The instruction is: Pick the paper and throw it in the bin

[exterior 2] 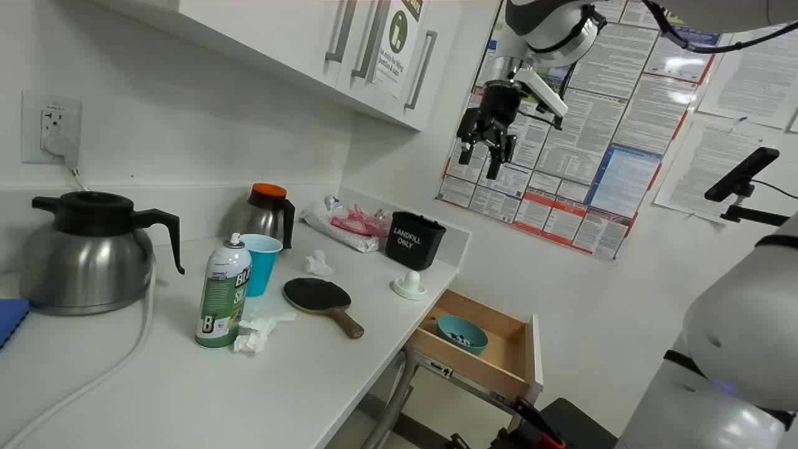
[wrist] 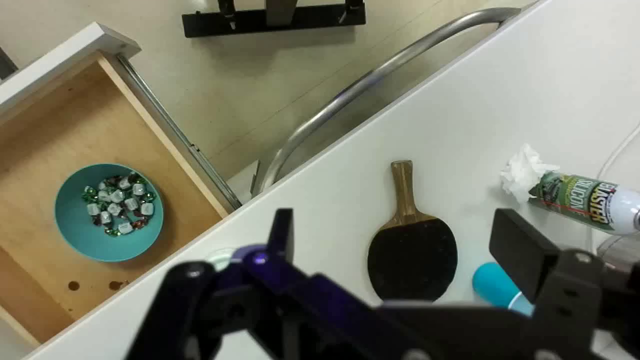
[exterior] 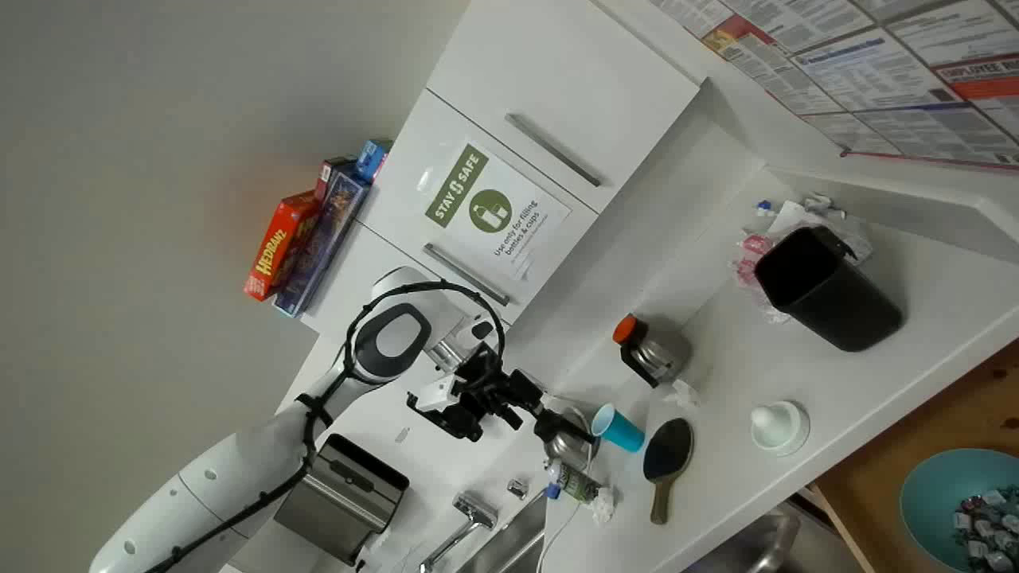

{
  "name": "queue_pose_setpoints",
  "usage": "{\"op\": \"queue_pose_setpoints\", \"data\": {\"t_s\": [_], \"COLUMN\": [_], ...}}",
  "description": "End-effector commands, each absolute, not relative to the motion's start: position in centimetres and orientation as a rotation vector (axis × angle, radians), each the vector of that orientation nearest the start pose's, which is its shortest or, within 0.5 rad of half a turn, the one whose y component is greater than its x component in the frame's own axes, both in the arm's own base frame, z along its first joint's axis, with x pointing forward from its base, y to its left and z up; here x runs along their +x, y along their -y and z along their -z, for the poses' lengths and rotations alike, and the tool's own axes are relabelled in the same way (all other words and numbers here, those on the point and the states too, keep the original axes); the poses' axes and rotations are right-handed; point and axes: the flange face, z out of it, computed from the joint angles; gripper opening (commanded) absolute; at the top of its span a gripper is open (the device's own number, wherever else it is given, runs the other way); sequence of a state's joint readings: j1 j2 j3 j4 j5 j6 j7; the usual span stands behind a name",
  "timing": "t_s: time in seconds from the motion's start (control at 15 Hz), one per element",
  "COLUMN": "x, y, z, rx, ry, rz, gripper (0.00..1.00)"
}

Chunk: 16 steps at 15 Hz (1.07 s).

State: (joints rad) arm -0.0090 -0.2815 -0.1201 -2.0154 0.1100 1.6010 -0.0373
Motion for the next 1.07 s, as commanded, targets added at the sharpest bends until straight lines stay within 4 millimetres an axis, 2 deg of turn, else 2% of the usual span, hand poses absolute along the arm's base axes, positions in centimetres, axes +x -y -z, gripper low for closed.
{"op": "queue_pose_setpoints", "data": {"t_s": [0.0,0.13,0.4,0.6,1.0], "x": [45.5,45.5,48.3,51.6,58.3], "y": [5.3,5.3,5.6,5.6,4.5], "z": [-56.1,-56.1,-54.9,-51.8,-44.2], "rx": [-2.979,-2.979,-3.016,-3.065,-3.215], "ry": [-0.142,-0.142,-0.147,-0.118,-0.010], "rz": [-0.185,-0.185,-0.131,-0.091,0.100], "gripper": [1.00,1.00,1.00,1.00,1.00]}}
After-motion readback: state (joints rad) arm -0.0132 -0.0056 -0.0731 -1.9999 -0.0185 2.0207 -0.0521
